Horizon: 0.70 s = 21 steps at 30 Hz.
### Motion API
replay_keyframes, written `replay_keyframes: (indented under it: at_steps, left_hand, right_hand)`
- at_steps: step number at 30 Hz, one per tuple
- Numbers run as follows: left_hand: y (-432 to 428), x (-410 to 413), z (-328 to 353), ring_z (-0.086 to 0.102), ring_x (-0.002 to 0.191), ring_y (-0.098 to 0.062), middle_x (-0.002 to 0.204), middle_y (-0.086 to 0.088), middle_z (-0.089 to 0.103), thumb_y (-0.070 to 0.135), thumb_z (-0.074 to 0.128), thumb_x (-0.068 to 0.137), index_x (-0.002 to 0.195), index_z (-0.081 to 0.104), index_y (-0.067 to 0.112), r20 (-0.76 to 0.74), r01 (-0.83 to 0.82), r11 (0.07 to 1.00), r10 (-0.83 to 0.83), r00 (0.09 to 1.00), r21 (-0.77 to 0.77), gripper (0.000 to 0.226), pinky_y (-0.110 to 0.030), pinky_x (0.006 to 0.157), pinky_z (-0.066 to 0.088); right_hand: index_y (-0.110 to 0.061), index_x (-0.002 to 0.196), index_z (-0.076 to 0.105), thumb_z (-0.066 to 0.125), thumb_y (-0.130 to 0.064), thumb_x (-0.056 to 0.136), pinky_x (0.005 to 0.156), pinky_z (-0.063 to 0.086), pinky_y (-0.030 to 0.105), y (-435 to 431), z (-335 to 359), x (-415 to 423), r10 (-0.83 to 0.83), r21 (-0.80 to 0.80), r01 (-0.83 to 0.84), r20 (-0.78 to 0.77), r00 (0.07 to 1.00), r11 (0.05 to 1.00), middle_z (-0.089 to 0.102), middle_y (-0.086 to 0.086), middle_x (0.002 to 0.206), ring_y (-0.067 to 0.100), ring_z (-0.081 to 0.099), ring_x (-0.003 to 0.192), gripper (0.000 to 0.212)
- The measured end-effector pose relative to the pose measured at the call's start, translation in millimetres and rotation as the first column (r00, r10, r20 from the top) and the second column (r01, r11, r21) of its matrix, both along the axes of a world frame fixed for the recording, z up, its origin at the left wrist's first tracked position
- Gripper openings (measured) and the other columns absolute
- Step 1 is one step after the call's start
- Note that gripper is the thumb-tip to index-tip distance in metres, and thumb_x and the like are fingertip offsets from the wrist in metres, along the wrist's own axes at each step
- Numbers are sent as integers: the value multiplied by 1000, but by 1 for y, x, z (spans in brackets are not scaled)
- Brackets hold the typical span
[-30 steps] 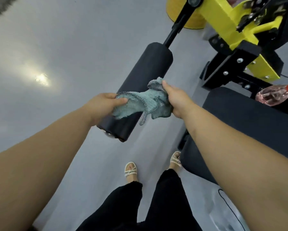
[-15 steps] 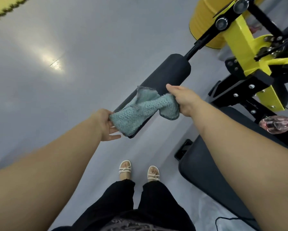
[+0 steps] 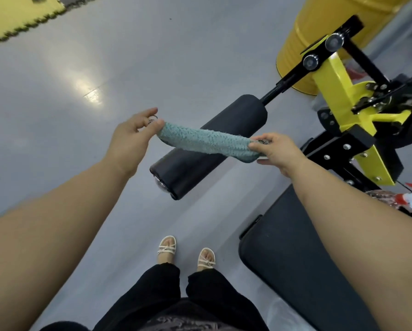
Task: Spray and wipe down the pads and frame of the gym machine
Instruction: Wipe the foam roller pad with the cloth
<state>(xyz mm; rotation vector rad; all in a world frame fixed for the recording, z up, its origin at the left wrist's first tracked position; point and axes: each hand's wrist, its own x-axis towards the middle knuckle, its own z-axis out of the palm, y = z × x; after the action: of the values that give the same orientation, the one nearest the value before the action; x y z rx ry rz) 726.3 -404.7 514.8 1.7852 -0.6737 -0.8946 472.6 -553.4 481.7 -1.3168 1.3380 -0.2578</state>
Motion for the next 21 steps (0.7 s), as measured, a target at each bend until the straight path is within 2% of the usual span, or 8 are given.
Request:
replay_keyframes:
  at_steps: [3,6,9,12,14,17,19,21]
  left_hand:
    - [1,-6,11,55,73,4,82,3,60,28,60,92,72,60,13,10,-79,997,79,997,-21,24,-5,65,39]
    - [0,-9,6,55,74,-12,82,-2,60,30,56,93,81,61,12,29,-190,980,189,982,55,22,-12,57,45]
    - [-6,-22,1,47,68,-18,72,0,51,23,45,96,74,58,18,26,-246,957,245,969,152,25,-26,58,44]
    - [-12,-59,6,43,72,-20,64,2,45,19,39,95,71,53,14,208,-25,976,-21,978,218,28,-30,66,36]
    - [-12,-89,11,46,73,-20,68,1,49,20,36,97,72,49,13,198,157,954,-210,957,254,29,-30,65,37]
    - [-9,-102,7,60,97,-13,99,2,64,29,35,98,91,54,25,-133,268,949,-248,960,164,21,-30,90,47]
    - [-4,-93,0,61,98,-3,101,6,64,30,34,101,97,54,30,-408,268,962,-222,885,58,20,-24,92,48]
    - [-1,-80,-11,63,99,-7,102,2,65,32,35,102,112,50,22,-528,239,969,-176,831,54,21,-25,93,49]
  right_hand:
    - [-16,78,61,70,-29,83,75,48,27,-1,13,0,61,-94,-68,-76,995,993,61,3,88,13,55,81,17]
    - [-19,66,49,69,-38,81,75,42,28,4,20,4,25,-79,-27,-23,999,997,54,5,82,14,49,78,31]
    - [-18,71,51,60,-34,88,77,48,36,17,22,18,-122,0,122,89,989,993,56,7,89,20,54,84,24]
    - [-15,84,54,42,-34,96,80,51,38,39,24,47,-89,116,78,95,991,990,59,5,92,21,56,85,26]
    - [-16,88,59,40,-41,97,84,51,38,52,25,64,-19,212,-15,154,988,977,63,3,92,19,60,87,33]
    - [-6,96,68,55,-44,91,84,52,36,59,17,75,77,247,-139,245,966,959,70,11,98,19,67,87,40]
    - [-3,93,69,64,-31,88,83,55,35,57,7,75,67,283,-167,334,940,944,70,15,95,23,68,86,29]
    - [0,100,66,68,-24,84,86,54,38,53,-4,79,67,319,-191,363,929,928,69,16,97,26,68,89,29]
